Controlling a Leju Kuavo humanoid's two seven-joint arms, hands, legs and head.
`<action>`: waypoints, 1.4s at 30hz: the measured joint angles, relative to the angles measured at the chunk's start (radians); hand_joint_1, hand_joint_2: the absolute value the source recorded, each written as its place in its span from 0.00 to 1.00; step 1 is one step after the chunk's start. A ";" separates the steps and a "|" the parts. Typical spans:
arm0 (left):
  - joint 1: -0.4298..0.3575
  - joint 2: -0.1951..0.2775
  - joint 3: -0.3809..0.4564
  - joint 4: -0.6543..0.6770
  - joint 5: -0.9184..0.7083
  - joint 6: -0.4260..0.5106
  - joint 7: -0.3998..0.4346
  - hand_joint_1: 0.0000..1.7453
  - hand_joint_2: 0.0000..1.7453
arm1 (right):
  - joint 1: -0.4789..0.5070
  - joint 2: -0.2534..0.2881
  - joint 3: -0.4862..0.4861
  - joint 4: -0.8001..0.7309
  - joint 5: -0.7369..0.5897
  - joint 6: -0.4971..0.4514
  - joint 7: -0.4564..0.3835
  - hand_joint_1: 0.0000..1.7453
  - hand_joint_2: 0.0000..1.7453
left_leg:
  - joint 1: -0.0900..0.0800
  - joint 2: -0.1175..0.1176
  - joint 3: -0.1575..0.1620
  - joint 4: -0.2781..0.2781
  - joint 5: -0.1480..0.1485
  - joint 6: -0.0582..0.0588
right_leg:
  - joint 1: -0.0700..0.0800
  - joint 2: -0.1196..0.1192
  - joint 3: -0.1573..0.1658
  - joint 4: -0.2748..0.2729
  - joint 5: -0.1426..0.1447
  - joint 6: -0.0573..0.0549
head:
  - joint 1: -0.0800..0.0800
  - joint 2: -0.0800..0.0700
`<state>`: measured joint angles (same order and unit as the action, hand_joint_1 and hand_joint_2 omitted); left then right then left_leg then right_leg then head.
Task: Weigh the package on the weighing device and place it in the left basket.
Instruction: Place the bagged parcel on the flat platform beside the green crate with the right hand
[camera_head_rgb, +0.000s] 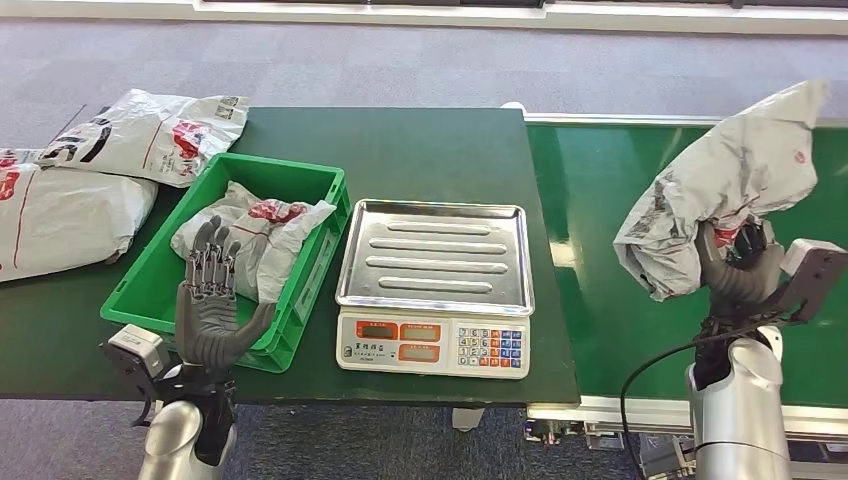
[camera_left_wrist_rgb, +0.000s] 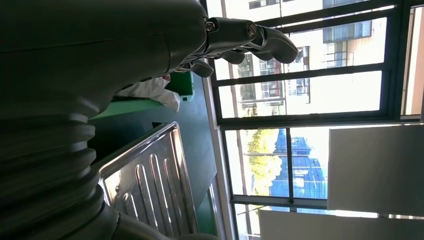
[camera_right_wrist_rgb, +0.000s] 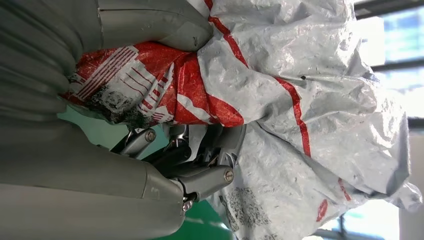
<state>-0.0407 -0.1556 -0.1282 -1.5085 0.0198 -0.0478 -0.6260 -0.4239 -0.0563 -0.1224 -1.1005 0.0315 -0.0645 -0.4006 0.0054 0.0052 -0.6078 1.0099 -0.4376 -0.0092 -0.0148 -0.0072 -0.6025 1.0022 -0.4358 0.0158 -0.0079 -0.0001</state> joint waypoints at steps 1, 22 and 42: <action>-0.002 0.001 0.000 0.001 0.000 -0.001 -0.001 0.00 1.00 | -0.009 -0.001 0.012 0.007 0.035 0.031 0.039 1.00 1.00 | 0.000 0.001 0.000 0.000 0.000 0.000 | 0.000 0.001 0.000 0.000 0.000 0.000 | 0.000 0.000; -0.157 -0.012 -0.023 0.060 -0.011 -0.012 0.063 0.00 1.00 | -0.452 0.218 0.638 0.559 0.653 0.305 0.271 1.00 1.00 | 0.003 -0.001 -0.003 0.000 0.007 -0.003 | 0.003 -0.001 -0.004 0.002 0.004 -0.003 | 0.000 0.000; -0.149 -0.012 -0.022 0.058 -0.067 0.046 0.057 0.00 1.00 | -0.461 0.255 0.684 0.585 0.629 0.163 0.125 0.00 1.00 | 0.003 -0.001 -0.003 0.000 0.007 -0.003 | 0.003 -0.001 -0.004 0.002 0.004 -0.004 | 0.000 0.000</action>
<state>-0.1898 -0.1674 -0.1499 -1.4508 -0.0470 -0.0017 -0.5694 -0.8848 0.1983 0.5618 -0.5150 0.6606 0.0989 -0.2760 0.0083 0.0043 -0.6109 1.0099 -0.4308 -0.0125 -0.0115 -0.0078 -0.6068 1.0040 -0.4321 0.0123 -0.0081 -0.0002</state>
